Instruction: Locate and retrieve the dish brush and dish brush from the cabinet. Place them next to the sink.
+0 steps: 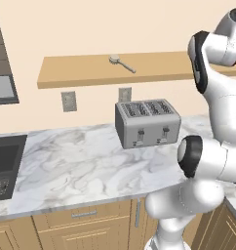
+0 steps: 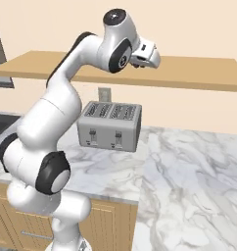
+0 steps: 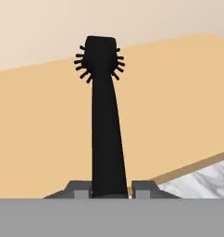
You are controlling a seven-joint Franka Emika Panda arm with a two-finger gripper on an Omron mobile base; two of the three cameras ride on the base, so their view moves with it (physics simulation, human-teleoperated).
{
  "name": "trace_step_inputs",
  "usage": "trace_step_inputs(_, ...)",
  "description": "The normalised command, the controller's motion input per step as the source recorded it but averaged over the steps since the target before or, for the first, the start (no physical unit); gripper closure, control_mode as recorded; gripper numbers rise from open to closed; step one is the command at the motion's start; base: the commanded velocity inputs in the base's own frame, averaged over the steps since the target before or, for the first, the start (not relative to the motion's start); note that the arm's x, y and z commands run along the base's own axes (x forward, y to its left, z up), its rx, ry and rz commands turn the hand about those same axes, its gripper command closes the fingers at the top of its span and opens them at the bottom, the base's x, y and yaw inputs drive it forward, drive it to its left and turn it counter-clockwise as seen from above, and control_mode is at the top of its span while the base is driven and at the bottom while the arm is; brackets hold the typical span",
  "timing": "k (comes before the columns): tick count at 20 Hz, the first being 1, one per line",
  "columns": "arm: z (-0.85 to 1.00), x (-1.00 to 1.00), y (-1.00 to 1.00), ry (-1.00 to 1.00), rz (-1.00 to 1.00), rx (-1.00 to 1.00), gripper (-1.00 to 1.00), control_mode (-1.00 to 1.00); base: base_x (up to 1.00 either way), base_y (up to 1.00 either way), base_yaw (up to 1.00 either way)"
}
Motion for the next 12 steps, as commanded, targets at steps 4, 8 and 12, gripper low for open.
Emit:
trace_step_inputs(4,0.18,-0.95,0.58,0.0,0.0,0.0,1.0,-1.0,0.0,0.0,0.0)
trace_step_inputs(8,0.11,-1.0,0.57,0.0,0.0,0.0,1.0,-1.0,0.0,0.0,0.0)
trace_step_inputs(12,0.04,-1.0,0.57,0.0,0.0,0.0,1.0,-1.0,0.0,0.0,0.0)
